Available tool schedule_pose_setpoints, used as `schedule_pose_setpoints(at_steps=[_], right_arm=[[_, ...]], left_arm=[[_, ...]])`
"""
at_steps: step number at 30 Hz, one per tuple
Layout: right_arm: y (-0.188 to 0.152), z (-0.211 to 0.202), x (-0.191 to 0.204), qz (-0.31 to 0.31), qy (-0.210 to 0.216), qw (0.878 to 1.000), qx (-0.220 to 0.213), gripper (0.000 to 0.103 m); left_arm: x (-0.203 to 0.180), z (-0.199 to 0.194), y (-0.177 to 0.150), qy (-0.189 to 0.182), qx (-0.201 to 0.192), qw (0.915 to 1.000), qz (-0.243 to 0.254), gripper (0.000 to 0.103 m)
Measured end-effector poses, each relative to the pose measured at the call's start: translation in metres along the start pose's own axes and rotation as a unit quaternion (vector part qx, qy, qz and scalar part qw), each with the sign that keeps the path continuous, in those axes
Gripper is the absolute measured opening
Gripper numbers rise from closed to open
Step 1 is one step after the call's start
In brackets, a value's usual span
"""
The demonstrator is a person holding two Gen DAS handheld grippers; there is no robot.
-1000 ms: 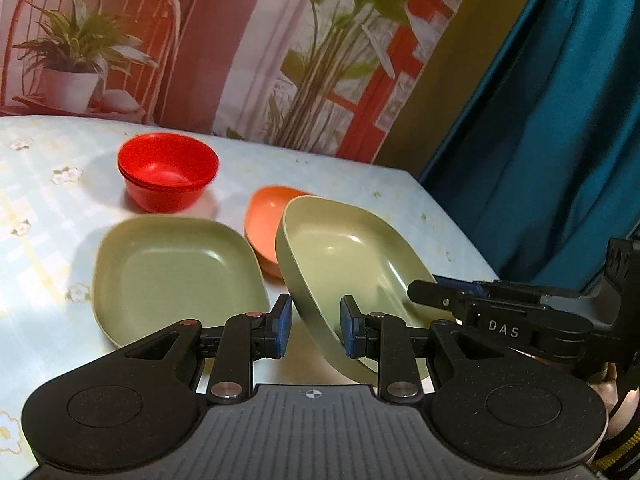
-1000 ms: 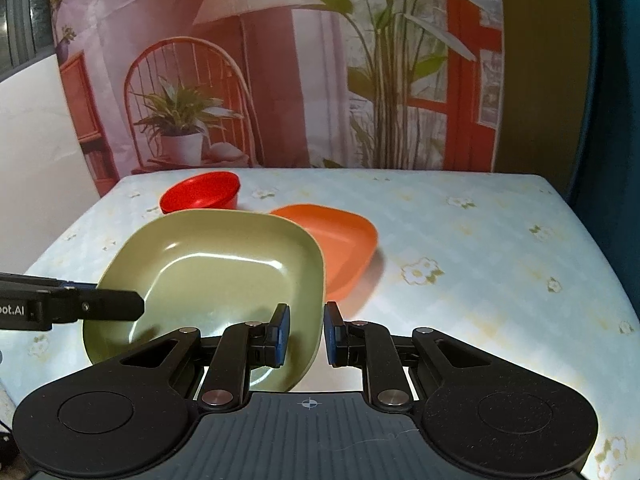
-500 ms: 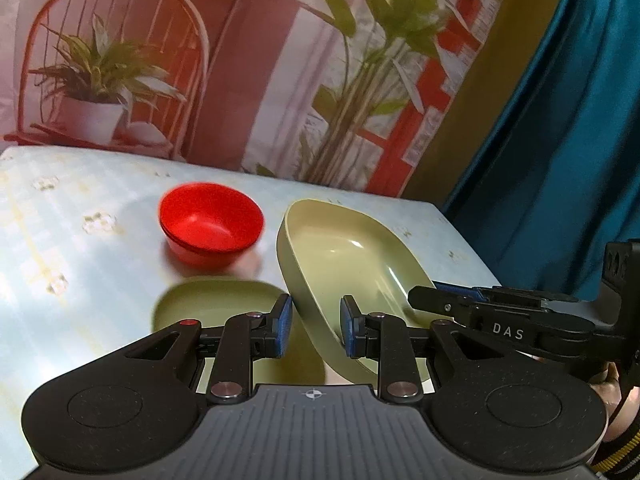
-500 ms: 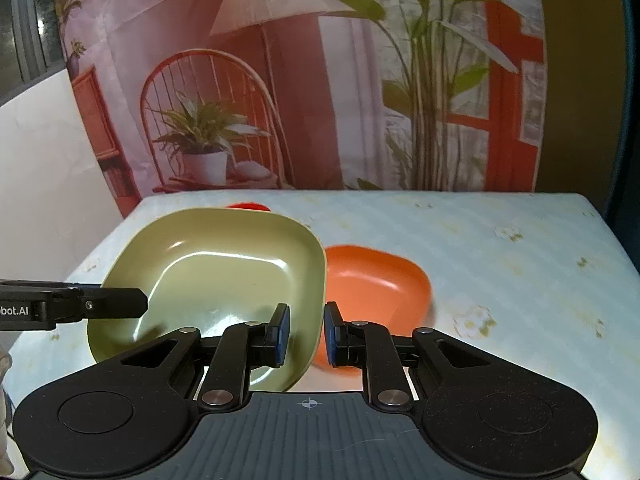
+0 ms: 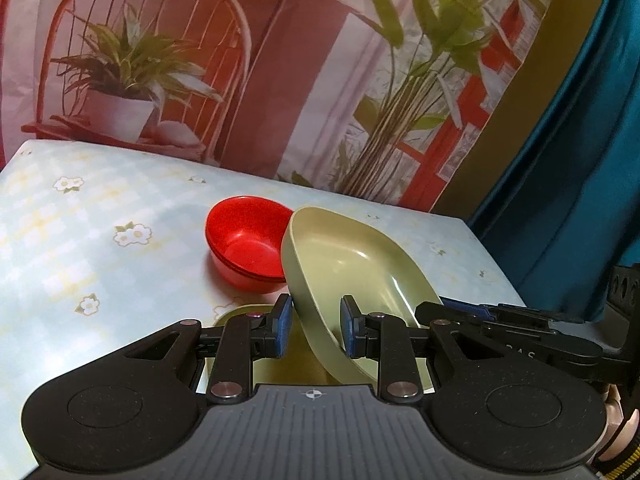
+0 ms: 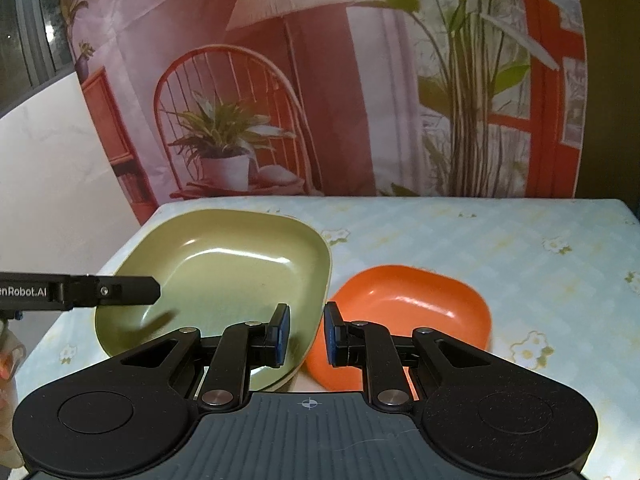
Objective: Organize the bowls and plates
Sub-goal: 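Carry the green plate with the left tool onto the other green plate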
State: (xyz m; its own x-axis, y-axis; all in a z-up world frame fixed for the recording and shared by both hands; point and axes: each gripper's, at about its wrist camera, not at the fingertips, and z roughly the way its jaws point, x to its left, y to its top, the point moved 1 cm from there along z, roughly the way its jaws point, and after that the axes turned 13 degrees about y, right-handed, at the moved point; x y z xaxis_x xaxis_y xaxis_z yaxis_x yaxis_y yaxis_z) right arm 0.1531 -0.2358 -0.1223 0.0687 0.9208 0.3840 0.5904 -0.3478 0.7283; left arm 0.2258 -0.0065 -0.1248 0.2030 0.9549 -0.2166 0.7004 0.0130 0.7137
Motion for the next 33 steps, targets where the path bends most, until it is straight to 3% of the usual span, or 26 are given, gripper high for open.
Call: schedule_pose_setpoints(at_steps=[33], right_arm=[[-0.025,0.018,0.02,-0.006,0.015,0.999,0.028,0.017]], left_arm=[[0.022,0.005,-0.015,0.018,0.029,0.9993,-0.011,0.027]])
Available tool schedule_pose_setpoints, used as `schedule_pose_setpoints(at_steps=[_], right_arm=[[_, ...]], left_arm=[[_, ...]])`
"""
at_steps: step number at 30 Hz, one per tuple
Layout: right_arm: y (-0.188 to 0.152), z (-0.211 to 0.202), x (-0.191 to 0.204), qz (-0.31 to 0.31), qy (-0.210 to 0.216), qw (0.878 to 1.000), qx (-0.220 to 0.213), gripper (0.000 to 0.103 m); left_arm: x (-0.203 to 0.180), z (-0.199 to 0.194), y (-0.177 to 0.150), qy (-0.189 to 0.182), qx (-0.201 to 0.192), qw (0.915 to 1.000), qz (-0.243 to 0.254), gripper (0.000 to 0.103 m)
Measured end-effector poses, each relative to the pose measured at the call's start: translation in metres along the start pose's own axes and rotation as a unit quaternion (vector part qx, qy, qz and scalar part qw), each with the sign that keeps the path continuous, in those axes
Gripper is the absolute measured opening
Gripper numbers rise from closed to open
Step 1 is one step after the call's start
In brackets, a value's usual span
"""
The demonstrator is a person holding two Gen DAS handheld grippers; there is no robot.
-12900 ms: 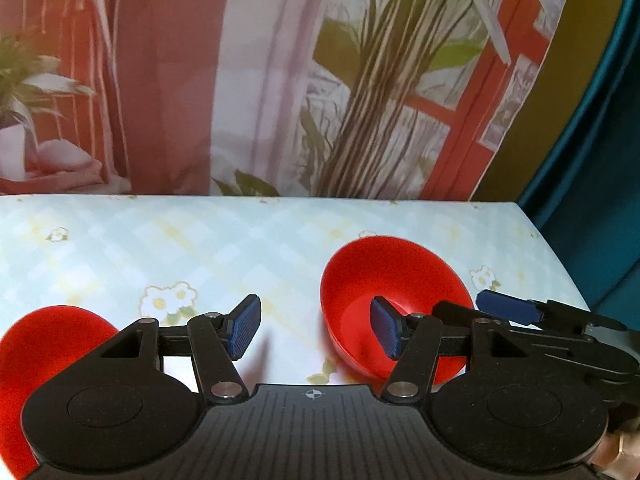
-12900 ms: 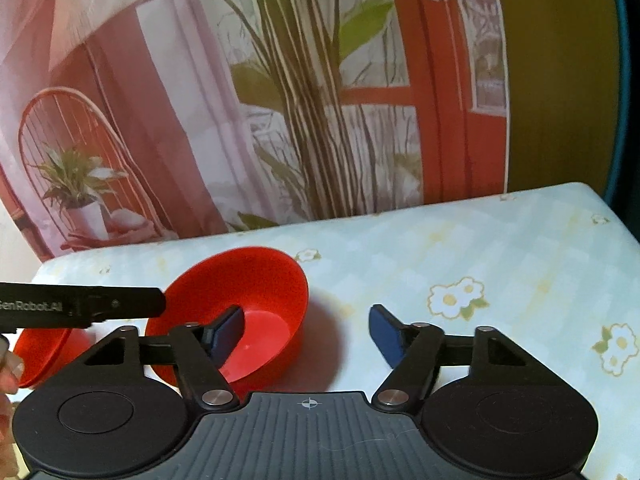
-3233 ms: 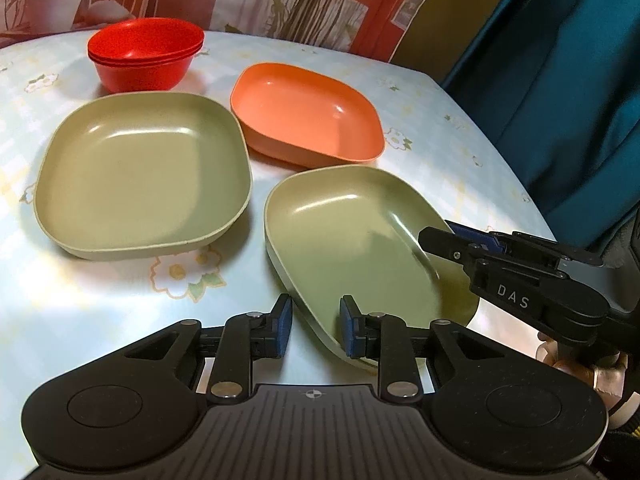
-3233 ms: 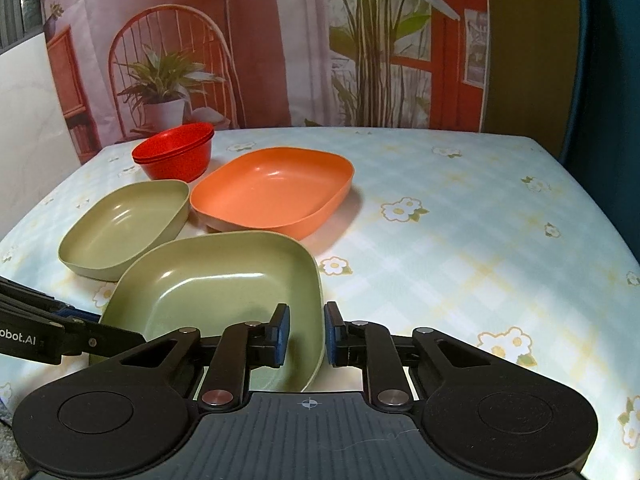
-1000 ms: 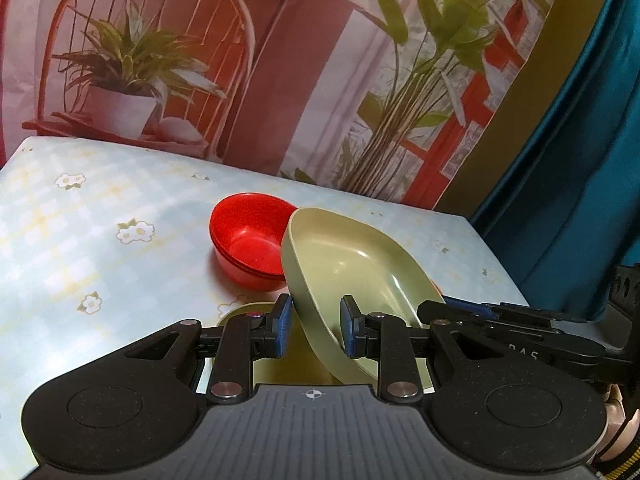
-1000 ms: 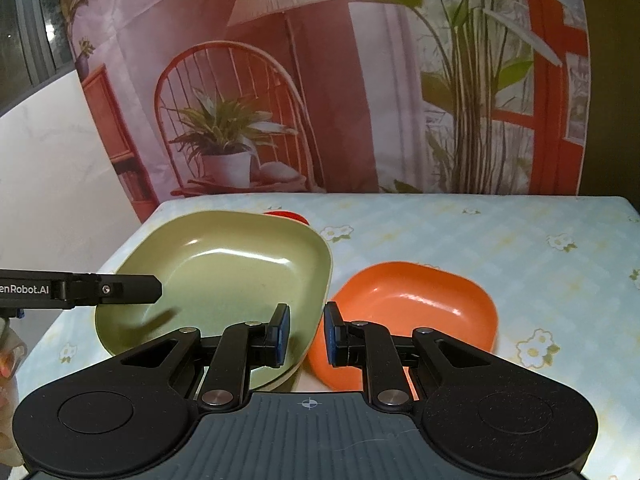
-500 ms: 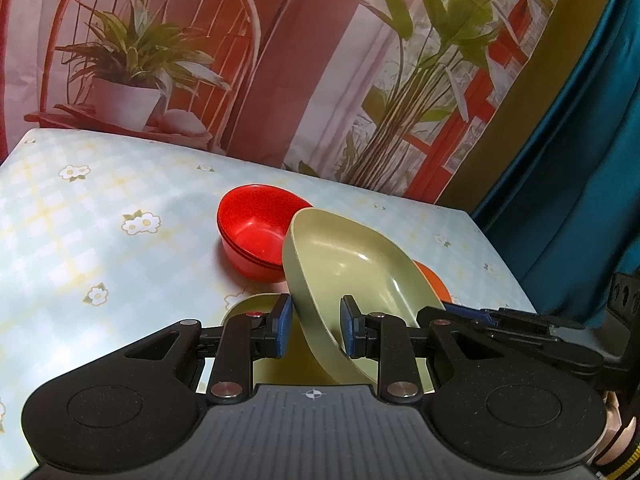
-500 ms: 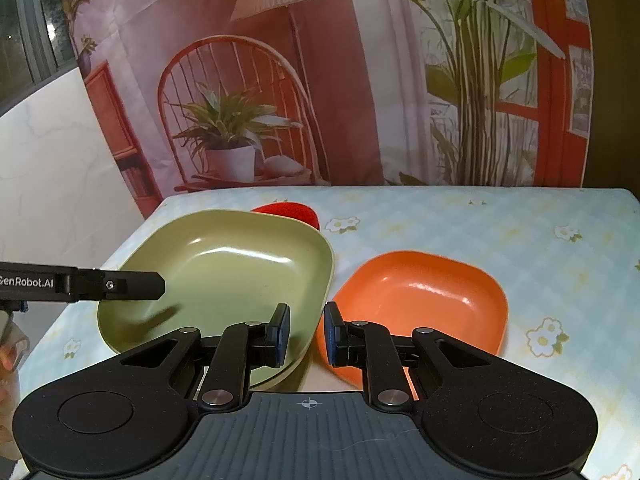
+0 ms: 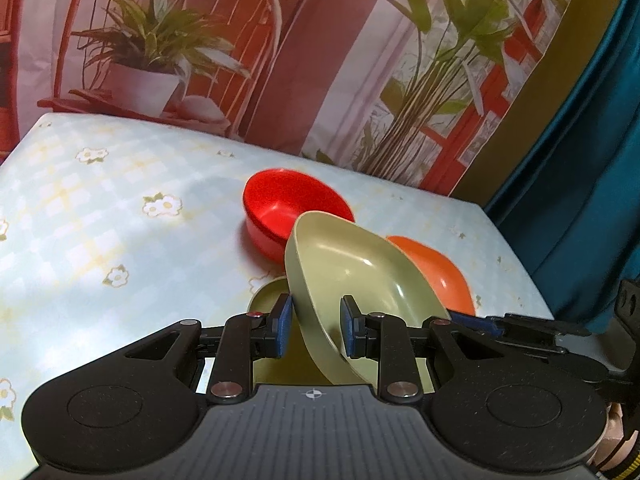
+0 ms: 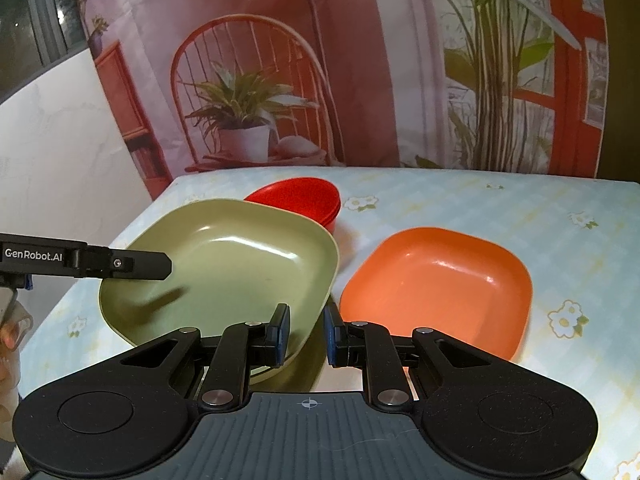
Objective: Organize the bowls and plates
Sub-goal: 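Carry the green plate with the left tool onto the other green plate, then open the left tool to release the green plate and withdraw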
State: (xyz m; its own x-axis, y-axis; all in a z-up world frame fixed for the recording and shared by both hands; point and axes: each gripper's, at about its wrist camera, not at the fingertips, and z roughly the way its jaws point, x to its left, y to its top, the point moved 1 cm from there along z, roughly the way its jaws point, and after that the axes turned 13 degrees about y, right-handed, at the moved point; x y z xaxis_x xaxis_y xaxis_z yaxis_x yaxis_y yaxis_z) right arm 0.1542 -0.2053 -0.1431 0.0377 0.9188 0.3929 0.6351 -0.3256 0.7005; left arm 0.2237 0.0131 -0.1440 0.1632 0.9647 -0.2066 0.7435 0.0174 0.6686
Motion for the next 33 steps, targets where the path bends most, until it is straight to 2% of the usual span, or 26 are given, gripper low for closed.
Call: schedule_pose_setpoints(at_steps=[12,25,33], right_arm=[[-0.02,0.015,0.02,-0.072,-0.023,0.997,0.008,0.017],[-0.032,0.022,0.022,-0.102,-0.044,0.994,0.015,0.017],[-0.035,0.026,0.022,-0.106,-0.053,0.993,0.019,0.017]], left_arm=[[0.001,0.012,-0.015,0.041,0.008,0.9985,0.035,0.027],[-0.008,0.022,-0.026,0.068,0.008,0.996,0.057,0.027],[-0.015,0.022,-0.028,0.082,-0.008,0.9937,0.076,0.027]])
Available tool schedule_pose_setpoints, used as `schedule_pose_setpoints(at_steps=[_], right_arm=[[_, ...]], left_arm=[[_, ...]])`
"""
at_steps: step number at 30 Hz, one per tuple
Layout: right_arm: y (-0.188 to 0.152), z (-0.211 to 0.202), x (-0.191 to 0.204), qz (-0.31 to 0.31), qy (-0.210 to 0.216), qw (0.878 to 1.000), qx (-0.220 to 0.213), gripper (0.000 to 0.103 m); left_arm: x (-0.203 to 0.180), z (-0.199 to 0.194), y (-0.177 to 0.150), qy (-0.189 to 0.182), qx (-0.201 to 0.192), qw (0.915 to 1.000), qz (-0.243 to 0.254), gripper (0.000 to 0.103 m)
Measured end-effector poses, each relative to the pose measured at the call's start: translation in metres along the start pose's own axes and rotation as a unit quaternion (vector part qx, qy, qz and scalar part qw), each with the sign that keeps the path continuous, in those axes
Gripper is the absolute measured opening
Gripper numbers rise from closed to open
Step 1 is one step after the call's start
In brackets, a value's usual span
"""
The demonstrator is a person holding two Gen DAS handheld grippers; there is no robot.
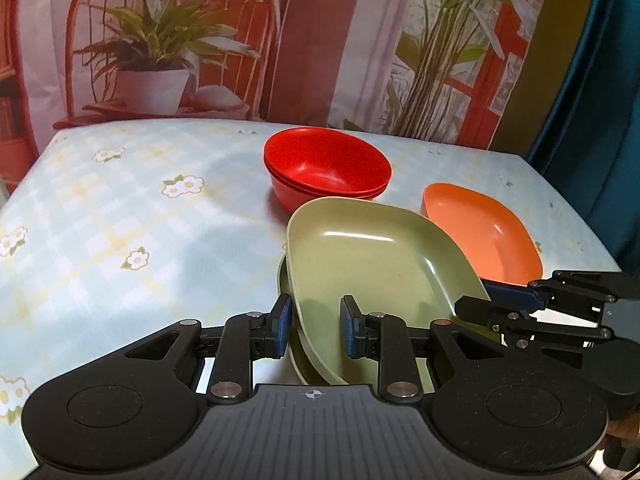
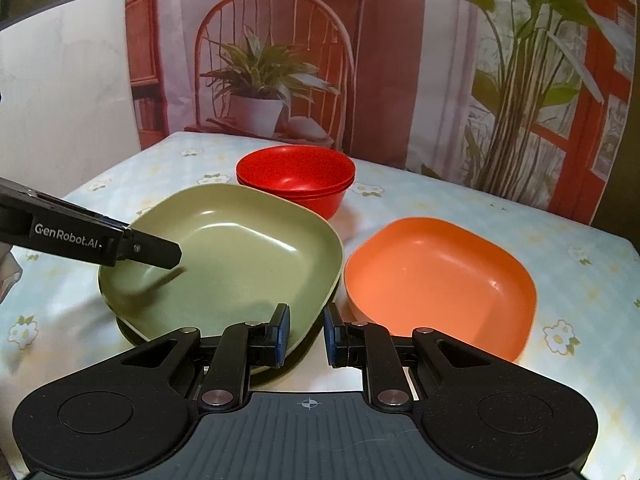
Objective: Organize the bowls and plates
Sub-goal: 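Open the left tool to release the green plate and withdraw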
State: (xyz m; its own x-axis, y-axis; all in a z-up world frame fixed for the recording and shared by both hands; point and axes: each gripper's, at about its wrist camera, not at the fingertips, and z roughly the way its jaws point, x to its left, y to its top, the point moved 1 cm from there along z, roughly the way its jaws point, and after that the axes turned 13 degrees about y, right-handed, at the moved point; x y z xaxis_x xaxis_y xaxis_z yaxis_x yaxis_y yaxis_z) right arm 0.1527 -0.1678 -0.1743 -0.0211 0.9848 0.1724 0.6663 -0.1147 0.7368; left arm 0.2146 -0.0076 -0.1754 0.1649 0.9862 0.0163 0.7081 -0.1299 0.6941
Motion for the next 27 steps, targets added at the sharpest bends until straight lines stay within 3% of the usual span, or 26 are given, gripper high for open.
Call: schedule_pose_setpoints(at_steps=[27], right_arm=[[-0.012,0.0,-0.004,0.007,-0.005,1.0,0.002,0.018]], left_arm=[[0.017,-0.001,-0.015,0.018,0.005,0.9991,-0.039,0.033]])
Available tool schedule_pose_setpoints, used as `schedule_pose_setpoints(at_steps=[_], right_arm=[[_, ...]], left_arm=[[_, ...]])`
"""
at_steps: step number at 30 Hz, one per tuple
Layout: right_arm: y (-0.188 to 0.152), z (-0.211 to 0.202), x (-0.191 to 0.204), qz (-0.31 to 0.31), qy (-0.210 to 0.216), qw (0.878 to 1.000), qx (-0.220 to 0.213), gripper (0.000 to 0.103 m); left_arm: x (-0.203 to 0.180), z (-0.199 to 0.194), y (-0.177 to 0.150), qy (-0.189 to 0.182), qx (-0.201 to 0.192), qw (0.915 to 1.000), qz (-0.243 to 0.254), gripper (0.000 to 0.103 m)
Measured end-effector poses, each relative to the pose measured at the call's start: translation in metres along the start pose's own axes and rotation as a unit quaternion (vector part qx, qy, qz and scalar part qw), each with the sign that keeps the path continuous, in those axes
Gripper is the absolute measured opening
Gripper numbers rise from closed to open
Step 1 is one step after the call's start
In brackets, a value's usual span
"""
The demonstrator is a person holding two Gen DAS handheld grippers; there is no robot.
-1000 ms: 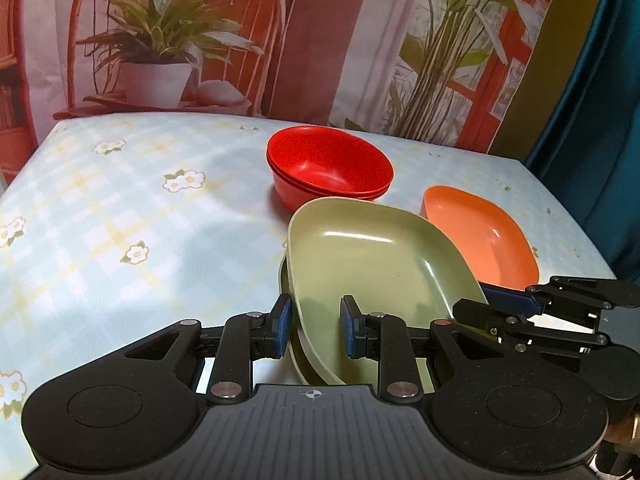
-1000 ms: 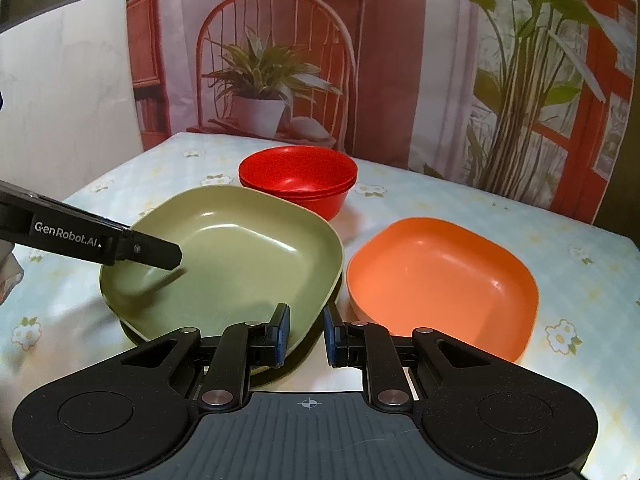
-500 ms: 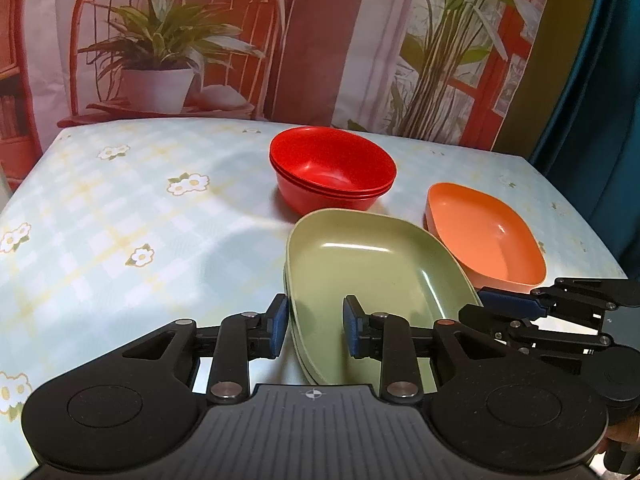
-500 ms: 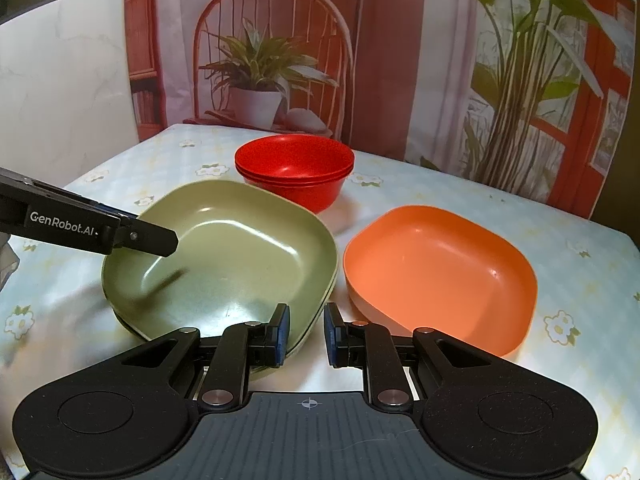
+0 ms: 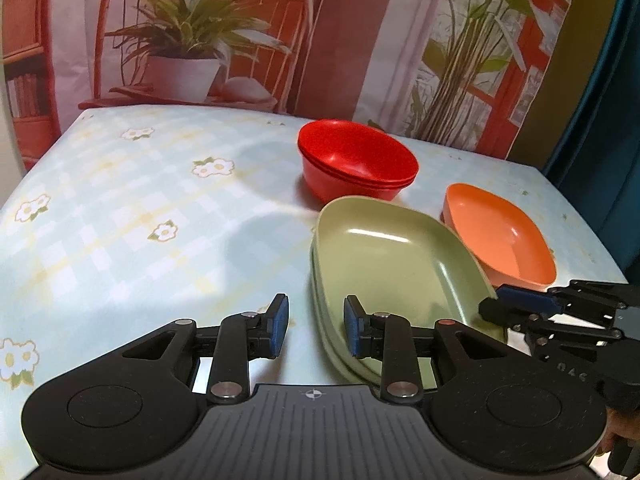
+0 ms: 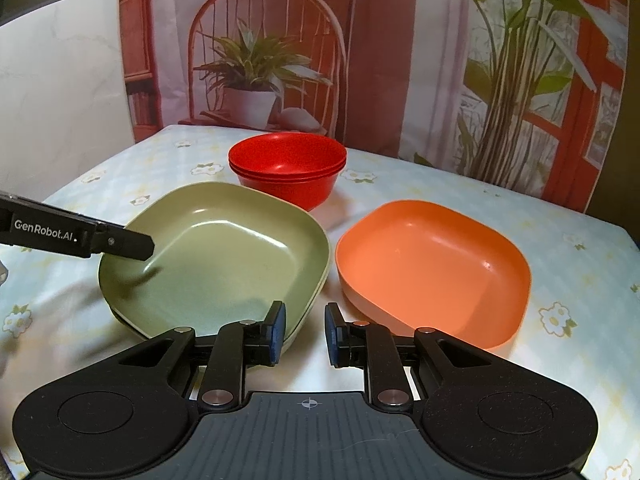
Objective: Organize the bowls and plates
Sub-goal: 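Open the left tool to release the green plate and withdraw, then move the left tool to the orange plate rim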
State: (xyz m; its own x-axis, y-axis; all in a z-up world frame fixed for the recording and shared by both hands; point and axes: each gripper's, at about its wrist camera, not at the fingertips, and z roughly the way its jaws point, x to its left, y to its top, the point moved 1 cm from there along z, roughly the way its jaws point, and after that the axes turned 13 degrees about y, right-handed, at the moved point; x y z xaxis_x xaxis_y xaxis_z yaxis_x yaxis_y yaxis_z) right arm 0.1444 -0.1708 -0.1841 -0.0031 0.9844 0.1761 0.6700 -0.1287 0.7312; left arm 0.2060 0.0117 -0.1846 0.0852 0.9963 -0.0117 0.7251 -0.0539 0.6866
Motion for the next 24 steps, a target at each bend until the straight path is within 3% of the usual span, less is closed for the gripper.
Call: schedule_pose_setpoints(at_steps=[4,13,24], right_arm=[[-0.001,-0.001,-0.001,0.003,0.0,1.0,-0.002,0.019],[-0.001,-0.003,-0.002,0.01,0.003,1.0,-0.006,0.019],[0.005,-0.019,-0.004,0.008,0.012,0.999,-0.051,0.021]], left_arm=[[0.001,0.001,-0.002,0.002,-0.002,1.0,-0.004,0.038],[0.001,-0.001,-0.002,0.001,0.0,1.0,-0.006,0.038],[-0.01,-0.023,0.019,-0.002,-0.042,0.999,-0.015,0.039]])
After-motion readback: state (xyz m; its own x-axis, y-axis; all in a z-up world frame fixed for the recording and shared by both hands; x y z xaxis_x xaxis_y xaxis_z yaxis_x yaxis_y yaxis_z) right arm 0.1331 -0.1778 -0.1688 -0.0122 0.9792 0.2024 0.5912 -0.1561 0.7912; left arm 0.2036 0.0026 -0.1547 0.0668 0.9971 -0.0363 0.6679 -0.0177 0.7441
